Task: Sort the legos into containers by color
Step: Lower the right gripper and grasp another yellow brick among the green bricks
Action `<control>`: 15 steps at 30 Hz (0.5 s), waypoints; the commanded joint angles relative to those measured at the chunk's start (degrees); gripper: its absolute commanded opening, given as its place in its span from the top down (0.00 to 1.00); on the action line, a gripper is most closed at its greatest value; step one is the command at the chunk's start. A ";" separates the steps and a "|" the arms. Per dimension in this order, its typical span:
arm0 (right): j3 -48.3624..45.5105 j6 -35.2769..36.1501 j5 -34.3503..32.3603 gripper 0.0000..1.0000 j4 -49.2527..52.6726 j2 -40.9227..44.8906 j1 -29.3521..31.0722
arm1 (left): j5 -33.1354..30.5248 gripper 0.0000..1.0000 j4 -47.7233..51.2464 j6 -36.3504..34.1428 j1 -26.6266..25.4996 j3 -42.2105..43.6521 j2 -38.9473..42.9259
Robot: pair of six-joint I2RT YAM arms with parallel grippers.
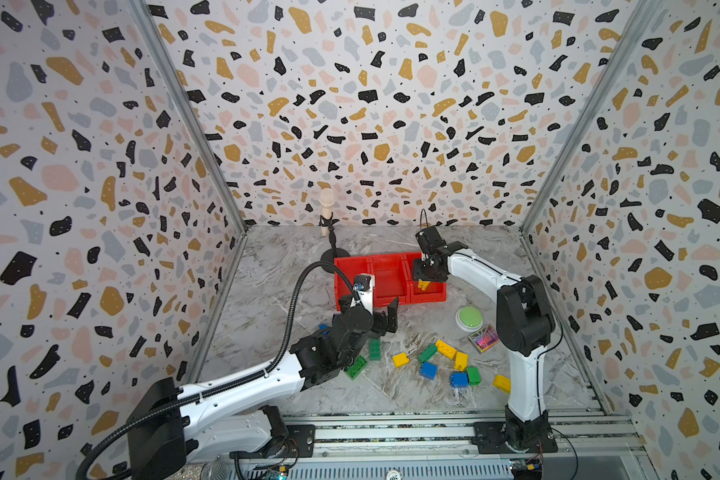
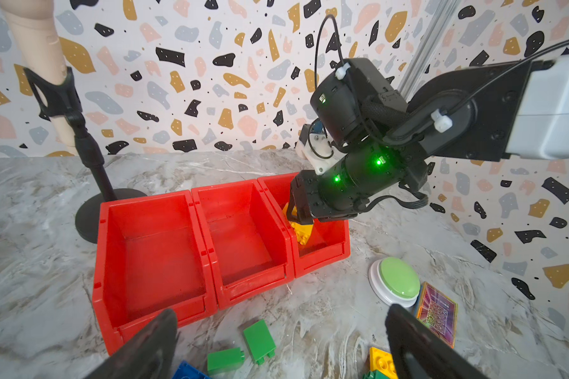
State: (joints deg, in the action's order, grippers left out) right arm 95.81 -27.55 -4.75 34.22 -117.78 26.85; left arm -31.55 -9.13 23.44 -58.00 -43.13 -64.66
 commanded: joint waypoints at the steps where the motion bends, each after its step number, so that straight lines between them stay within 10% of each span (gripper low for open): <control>1: 1.96 0.01 -0.81 0.40 3.32 5.53 0.38 | -4.09 0.00 -1.68 -1.80 -0.28 -0.73 0.77; 15: -24.86 -8.12 2.75 0.40 1.93 27.12 17.34 | 0.35 0.02 9.41 8.59 -1.76 8.19 14.75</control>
State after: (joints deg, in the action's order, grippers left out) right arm 74.76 -31.99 -3.79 35.46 -92.12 40.64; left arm -33.98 -3.33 28.36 -58.48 -37.52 -53.45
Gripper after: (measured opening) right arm 0.603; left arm 0.989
